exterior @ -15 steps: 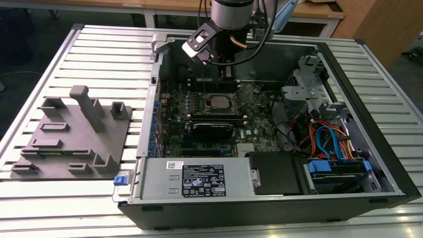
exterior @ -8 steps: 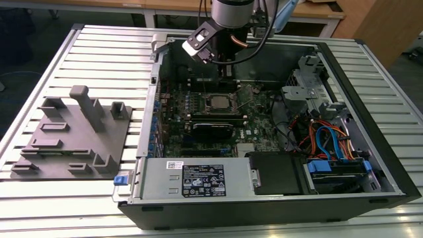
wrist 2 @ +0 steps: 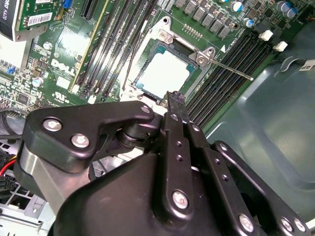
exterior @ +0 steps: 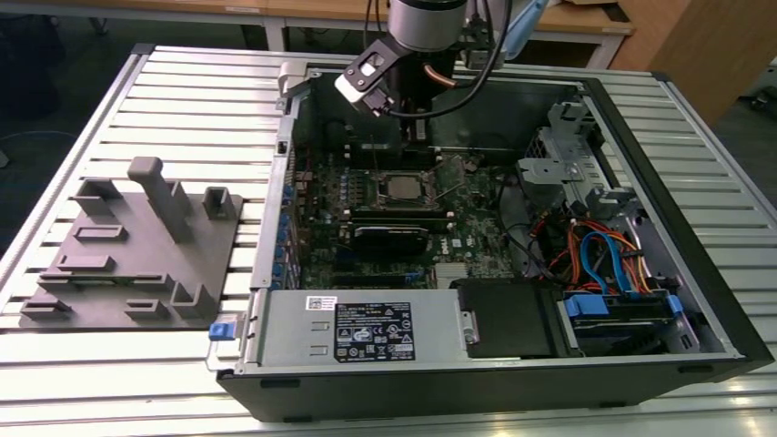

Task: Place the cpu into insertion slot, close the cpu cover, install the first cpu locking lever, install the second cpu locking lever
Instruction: 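Close the cpu cover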

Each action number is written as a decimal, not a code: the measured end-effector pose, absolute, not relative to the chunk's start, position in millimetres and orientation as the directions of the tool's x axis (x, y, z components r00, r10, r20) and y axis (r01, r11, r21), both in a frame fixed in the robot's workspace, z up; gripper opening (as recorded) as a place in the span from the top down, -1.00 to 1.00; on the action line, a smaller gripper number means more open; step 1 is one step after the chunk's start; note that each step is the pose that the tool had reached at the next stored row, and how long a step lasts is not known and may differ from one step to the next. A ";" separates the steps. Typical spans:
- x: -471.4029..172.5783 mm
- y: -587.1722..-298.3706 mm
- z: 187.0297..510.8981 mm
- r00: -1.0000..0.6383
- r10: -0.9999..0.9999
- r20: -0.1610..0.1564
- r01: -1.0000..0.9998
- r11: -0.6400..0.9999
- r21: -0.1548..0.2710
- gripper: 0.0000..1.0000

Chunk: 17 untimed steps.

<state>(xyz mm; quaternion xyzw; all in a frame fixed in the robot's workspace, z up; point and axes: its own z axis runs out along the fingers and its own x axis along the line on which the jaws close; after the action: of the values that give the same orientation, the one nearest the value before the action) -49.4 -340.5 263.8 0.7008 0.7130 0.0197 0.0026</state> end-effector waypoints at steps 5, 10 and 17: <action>-49.4 -340.5 270.0 -0.018 1.000 0.024 0.999 0.017 0.032 0.80; -49.4 -340.5 270.0 -0.018 1.000 0.024 0.999 0.017 0.032 0.80; -49.4 -340.5 270.0 -0.018 1.000 0.024 0.999 0.017 0.032 0.80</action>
<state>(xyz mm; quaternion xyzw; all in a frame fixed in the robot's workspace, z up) -49.4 -340.5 270.0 0.7008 0.7131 0.0198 0.0024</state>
